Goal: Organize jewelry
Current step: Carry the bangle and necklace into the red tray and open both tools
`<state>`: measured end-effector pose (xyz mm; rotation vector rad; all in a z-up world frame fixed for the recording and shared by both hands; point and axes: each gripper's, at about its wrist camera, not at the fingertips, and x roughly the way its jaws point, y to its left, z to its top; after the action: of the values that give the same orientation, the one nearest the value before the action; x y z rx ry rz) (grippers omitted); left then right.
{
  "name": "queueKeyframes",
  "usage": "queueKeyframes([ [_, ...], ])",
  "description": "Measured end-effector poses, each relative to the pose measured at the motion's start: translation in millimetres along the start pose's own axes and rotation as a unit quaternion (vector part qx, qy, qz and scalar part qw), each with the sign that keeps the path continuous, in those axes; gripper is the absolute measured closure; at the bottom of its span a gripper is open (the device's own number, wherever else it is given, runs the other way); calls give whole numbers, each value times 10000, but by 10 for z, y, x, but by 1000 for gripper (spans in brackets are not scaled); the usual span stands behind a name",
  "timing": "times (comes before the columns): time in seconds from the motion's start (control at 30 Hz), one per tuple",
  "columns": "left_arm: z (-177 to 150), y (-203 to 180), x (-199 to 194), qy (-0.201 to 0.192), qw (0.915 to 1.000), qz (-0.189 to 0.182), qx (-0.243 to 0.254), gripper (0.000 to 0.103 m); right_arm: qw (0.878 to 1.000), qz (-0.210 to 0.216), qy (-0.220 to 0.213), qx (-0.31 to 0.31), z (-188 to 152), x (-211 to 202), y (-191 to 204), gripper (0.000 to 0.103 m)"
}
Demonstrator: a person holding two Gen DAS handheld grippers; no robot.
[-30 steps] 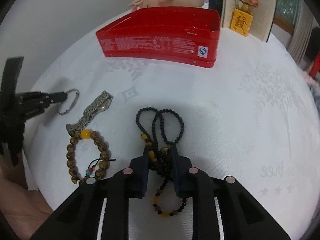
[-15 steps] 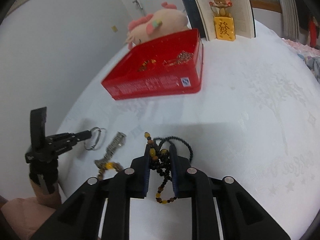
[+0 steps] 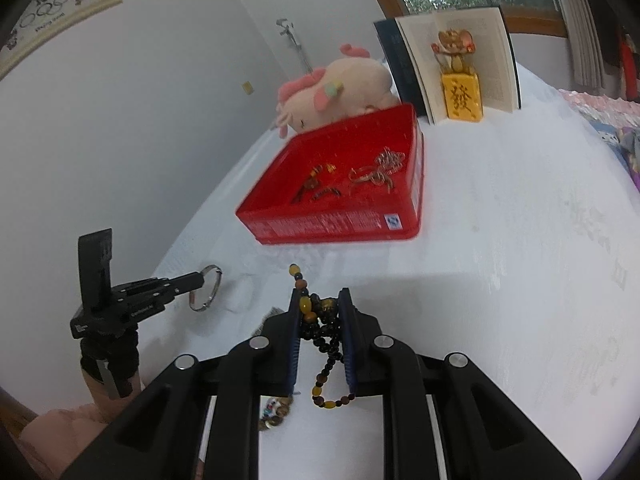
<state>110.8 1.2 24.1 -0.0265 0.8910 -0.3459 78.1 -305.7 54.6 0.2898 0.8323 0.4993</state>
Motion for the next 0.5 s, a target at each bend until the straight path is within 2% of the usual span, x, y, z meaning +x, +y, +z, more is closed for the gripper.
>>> queueKeyframes([
  [0.23, 274, -137, -130, -202, 9996, 7, 212, 101, 9998, -33, -143, -93, 234, -86, 95, 85],
  [0.5, 706, -195, -113, -226, 9994, 8, 276, 100, 9989, -213, -279, -317, 652, -106, 259, 85],
])
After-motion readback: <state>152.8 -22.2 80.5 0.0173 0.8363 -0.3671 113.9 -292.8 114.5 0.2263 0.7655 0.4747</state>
